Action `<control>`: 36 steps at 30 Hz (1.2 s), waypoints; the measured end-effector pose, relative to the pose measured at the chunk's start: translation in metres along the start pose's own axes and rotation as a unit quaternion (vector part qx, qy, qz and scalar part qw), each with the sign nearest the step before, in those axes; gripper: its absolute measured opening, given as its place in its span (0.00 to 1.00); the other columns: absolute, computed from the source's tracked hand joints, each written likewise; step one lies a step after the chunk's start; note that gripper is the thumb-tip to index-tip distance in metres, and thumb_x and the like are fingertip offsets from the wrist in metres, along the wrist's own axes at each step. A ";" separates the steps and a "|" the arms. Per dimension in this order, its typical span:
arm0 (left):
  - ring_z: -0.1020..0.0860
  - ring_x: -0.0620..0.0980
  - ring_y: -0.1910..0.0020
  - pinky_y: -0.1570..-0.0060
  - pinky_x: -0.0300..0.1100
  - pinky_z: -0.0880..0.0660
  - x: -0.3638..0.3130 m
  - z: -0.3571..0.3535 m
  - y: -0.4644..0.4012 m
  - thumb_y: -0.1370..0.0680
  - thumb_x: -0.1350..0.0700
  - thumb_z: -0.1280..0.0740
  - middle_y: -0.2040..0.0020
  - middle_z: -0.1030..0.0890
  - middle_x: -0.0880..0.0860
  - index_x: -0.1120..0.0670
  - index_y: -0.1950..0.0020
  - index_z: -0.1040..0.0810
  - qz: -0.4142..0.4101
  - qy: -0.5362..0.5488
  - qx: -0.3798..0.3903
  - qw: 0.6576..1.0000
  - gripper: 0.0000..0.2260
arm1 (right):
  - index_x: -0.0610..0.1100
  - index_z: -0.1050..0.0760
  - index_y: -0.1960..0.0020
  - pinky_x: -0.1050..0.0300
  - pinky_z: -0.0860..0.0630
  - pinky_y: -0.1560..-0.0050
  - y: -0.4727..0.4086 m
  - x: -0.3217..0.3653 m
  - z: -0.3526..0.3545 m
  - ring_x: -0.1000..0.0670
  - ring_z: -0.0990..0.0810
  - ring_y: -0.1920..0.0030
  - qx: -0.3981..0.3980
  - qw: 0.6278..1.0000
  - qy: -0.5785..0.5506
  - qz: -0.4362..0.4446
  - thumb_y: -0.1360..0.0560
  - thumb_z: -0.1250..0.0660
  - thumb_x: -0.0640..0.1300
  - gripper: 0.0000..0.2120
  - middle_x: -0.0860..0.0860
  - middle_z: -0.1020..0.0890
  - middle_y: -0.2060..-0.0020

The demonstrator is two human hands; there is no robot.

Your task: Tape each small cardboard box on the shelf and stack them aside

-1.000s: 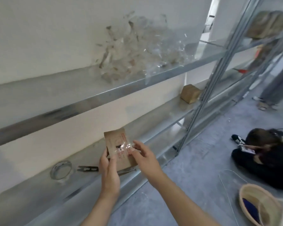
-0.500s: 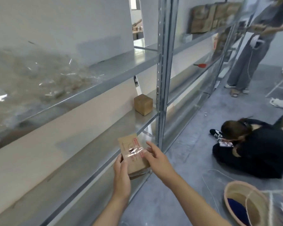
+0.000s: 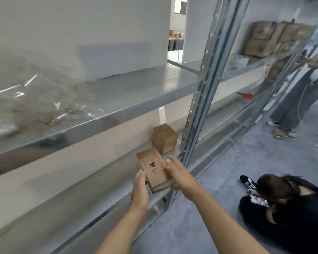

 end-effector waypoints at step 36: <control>0.28 0.53 0.29 0.33 0.55 0.32 -0.038 -0.002 -0.120 0.15 0.46 0.45 0.29 0.25 0.51 0.50 0.29 0.26 -0.008 0.181 -0.223 0.958 0.18 | 0.50 0.19 0.38 0.61 0.26 0.37 -0.147 0.045 0.032 0.56 0.20 0.40 0.129 0.972 -0.125 0.150 0.16 0.41 0.46 0.14 0.55 0.16 0.42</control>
Point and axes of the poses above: each hand's wrist, its own y-axis away from the middle knuckle, its own z-axis out of the back of the hand, x = y × z, the point moved 5 cm from there along -y, towards the middle knuckle
